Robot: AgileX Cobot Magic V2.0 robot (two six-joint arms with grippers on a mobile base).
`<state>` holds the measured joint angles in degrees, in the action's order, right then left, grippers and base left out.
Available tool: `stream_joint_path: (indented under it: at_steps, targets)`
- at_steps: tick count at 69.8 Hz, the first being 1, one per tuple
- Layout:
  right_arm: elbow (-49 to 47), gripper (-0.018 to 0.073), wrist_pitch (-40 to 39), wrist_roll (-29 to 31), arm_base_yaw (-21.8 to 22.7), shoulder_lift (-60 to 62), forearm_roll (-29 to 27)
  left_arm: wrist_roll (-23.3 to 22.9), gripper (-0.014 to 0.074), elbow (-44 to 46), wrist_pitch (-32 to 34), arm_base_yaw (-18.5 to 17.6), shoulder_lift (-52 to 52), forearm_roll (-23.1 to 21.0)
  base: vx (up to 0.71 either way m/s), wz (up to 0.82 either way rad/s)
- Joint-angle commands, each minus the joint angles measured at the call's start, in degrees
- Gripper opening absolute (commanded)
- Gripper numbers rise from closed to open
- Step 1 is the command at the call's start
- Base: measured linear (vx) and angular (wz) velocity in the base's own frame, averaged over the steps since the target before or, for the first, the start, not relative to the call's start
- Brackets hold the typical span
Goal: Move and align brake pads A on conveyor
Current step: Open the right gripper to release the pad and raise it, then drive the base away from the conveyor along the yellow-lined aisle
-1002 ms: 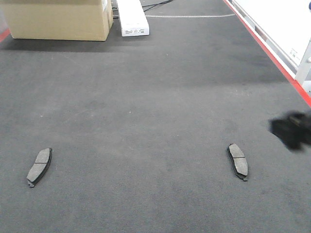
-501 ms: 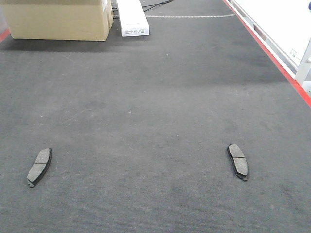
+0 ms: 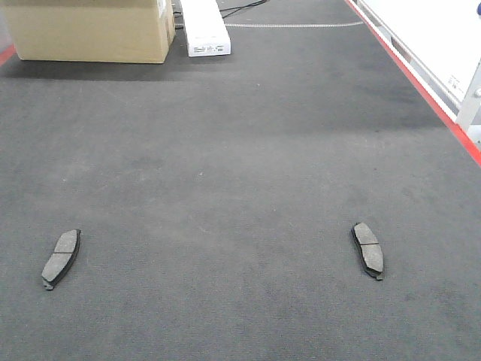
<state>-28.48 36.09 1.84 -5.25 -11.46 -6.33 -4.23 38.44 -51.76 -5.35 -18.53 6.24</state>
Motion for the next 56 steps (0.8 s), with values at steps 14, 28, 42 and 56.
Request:
stream_joint_path:
  at_steps: [14,28,42,56]
  targets:
    - [-1.5,0.0589,-3.6,0.0,0.3,-1.2,0.0,0.1,0.0548,1.4,3.9,-0.1,-0.6,0.2,0.0,0.0]
    - [-1.5,0.0589,-3.6,0.0,0.3,-1.2,0.0,0.1,0.0548,1.4,3.9,-0.1,-0.6,0.2,0.0,0.0]
    - [-1.5,0.0589,-3.6,0.0,0.3,-1.2,0.0,0.1,0.0548,1.4,3.9,-0.1,-0.6,0.2,0.0,0.0]
    - [-1.5,0.0589,-3.6,0.0,0.3,-1.2,0.0,0.1,0.0548,1.4,3.9,-0.1,-0.6,0.2,0.0,0.0]
